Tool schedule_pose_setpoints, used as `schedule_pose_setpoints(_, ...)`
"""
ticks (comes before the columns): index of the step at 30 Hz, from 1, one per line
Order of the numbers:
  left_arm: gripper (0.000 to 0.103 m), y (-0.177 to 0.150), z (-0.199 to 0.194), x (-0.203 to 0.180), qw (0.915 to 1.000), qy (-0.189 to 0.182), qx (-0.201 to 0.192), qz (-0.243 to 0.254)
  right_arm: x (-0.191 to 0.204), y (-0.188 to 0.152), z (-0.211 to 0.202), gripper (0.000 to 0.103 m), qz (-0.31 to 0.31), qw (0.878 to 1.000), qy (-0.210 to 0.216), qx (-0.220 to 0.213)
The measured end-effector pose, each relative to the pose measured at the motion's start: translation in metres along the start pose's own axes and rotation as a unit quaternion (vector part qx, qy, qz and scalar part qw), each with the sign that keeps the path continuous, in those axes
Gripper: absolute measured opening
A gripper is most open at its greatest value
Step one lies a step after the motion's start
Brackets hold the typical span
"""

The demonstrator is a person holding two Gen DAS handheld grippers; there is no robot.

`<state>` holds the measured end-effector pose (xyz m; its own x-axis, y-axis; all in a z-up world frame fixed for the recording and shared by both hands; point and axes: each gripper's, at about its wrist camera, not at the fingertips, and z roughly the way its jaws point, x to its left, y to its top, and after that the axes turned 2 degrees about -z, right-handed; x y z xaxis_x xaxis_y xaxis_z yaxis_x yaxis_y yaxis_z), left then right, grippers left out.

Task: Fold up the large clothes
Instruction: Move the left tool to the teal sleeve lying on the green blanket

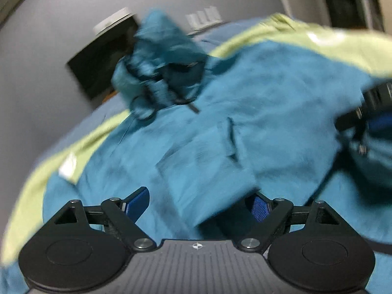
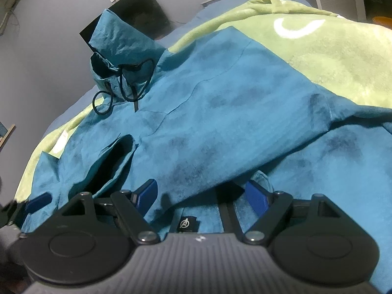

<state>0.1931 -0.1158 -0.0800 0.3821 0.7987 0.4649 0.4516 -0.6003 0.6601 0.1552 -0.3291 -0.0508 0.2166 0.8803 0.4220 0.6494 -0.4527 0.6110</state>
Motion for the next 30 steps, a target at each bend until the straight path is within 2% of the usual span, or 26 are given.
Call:
schedule_pose_setpoints(3,0.080,0.003,0.007,-0.024,0.9984,0.010,-0.011,0.054,0.000,-0.001,0.002,0.079,-0.001,1.000,0.000,0.003)
schedule_pose_setpoints(4,0.063,0.003,0.009,-0.029,0.9973,0.019,-0.013,0.070,0.000,-0.001,0.002,0.079,-0.001,1.000,-0.001,0.004)
schedule_pose_setpoints(5,0.031,0.004,0.012,-0.032,0.9960,0.032,-0.012,0.082,0.000,-0.001,0.002,0.079,-0.001,1.000,0.000,0.005)
schedule_pose_setpoints(6,0.016,0.005,0.016,-0.030,0.9961,0.035,-0.004,0.080,0.000,0.000,0.003,0.079,0.000,1.000,0.000,0.005)
schedule_pose_setpoints(7,0.011,0.006,0.019,-0.023,0.9976,0.034,0.006,0.061,-0.001,0.000,0.003,0.079,0.000,1.000,0.000,0.006)
schedule_pose_setpoints(9,0.010,0.009,0.018,-0.001,0.9992,0.039,0.001,-0.007,-0.001,0.000,0.003,0.079,0.001,1.000,0.000,0.006)
schedule_pose_setpoints(10,0.010,0.009,0.016,0.012,0.9979,0.046,0.001,-0.046,-0.001,0.000,0.003,0.079,0.001,1.000,0.000,0.006)
schedule_pose_setpoints(12,0.010,0.005,0.011,0.044,0.9890,0.053,0.002,-0.138,-0.001,0.000,0.004,0.079,0.000,1.000,0.000,0.006)
schedule_pose_setpoints(15,0.018,-0.016,0.008,0.097,0.9569,0.050,0.026,-0.285,-0.001,0.000,0.004,0.079,-0.002,1.000,0.000,0.008)
schedule_pose_setpoints(16,0.031,-0.024,0.009,0.109,0.9472,0.047,0.035,-0.315,-0.001,0.000,0.004,0.079,-0.003,1.000,0.000,0.008)
schedule_pose_setpoints(17,0.051,-0.033,0.008,0.120,0.9376,0.050,0.044,-0.341,-0.001,0.000,0.004,0.079,-0.004,1.000,0.000,0.008)
schedule_pose_setpoints(18,0.063,-0.041,0.004,0.128,0.9312,0.061,0.052,-0.355,-0.001,-0.001,0.004,0.079,-0.004,1.000,0.000,0.008)
schedule_pose_setpoints(19,0.083,-0.049,0.001,0.136,0.9265,0.076,0.058,-0.364,-0.001,-0.001,0.004,0.079,-0.004,1.000,-0.001,0.008)
schedule_pose_setpoints(20,0.092,-0.055,-0.002,0.142,0.9240,0.085,0.060,-0.368,-0.001,-0.001,0.004,0.079,-0.004,1.000,-0.001,0.008)
schedule_pose_setpoints(23,0.092,-0.075,-0.017,0.164,0.9205,0.078,0.053,-0.379,-0.001,-0.001,0.004,0.079,-0.006,1.000,-0.001,0.008)
schedule_pose_setpoints(26,0.092,-0.095,-0.038,0.185,0.9157,0.086,0.054,-0.389,0.000,-0.001,0.004,0.079,-0.011,1.000,0.000,0.009)
schedule_pose_setpoints(30,0.092,-0.126,-0.061,0.222,0.8983,0.108,0.061,-0.421,0.003,-0.003,0.005,0.079,-0.019,1.000,-0.004,0.012)
